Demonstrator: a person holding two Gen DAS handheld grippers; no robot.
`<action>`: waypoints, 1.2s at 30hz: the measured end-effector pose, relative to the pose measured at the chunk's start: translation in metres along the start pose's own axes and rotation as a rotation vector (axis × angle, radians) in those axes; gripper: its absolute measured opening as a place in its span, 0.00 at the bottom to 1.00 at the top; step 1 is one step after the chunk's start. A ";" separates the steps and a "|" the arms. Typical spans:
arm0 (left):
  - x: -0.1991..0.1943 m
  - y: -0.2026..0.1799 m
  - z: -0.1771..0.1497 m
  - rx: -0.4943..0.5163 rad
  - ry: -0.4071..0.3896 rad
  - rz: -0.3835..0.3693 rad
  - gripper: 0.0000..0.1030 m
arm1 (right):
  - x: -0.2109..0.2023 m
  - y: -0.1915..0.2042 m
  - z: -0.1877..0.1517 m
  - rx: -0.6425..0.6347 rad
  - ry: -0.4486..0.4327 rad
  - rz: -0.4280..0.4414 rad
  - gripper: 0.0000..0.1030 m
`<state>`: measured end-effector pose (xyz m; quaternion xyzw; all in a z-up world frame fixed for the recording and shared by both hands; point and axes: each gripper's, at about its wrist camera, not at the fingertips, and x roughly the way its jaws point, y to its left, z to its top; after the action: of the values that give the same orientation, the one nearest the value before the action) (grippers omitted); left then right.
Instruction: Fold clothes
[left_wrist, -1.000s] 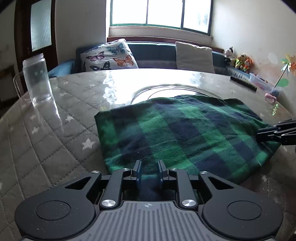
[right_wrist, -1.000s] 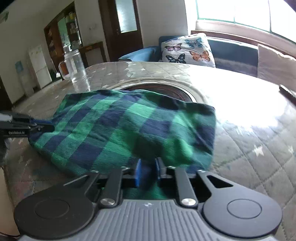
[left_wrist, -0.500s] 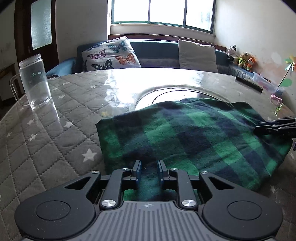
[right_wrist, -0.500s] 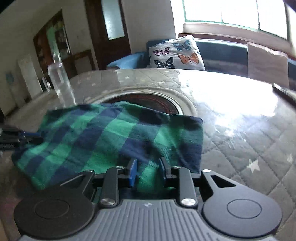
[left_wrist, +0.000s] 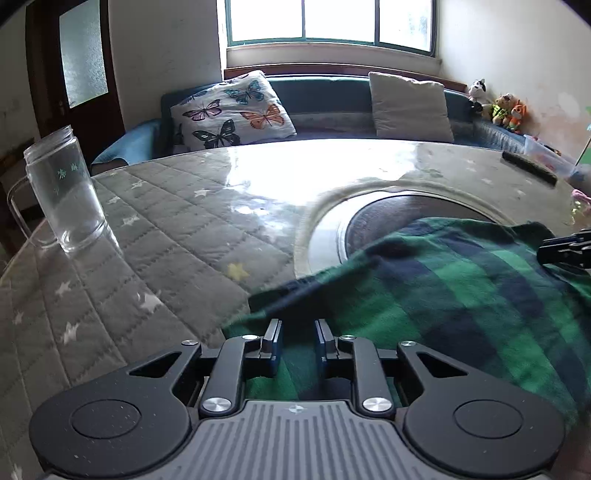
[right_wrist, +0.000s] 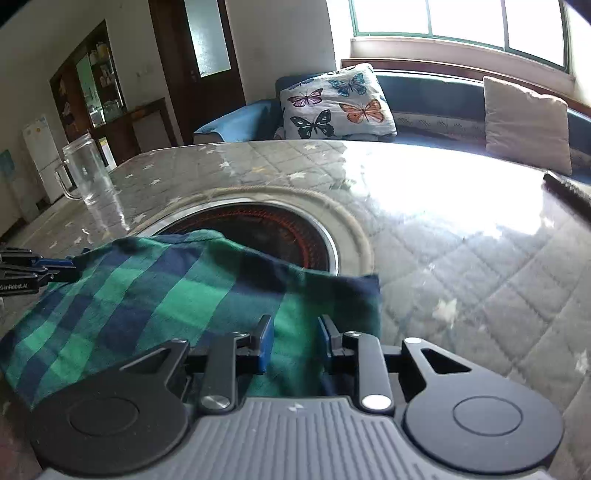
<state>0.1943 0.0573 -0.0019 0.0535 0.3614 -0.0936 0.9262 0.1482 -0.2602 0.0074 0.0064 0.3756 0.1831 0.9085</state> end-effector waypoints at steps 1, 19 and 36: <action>0.001 -0.001 0.004 0.005 -0.002 0.003 0.22 | 0.002 0.001 0.002 -0.004 0.002 -0.007 0.24; 0.023 -0.042 0.037 0.063 -0.009 -0.088 0.23 | 0.016 0.032 0.030 -0.098 0.009 -0.002 0.25; 0.054 -0.063 0.042 0.103 0.022 -0.070 0.33 | 0.067 0.084 0.047 -0.200 0.035 0.061 0.26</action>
<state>0.2476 -0.0185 -0.0104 0.0891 0.3678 -0.1439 0.9144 0.1961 -0.1533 0.0078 -0.0763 0.3708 0.2471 0.8920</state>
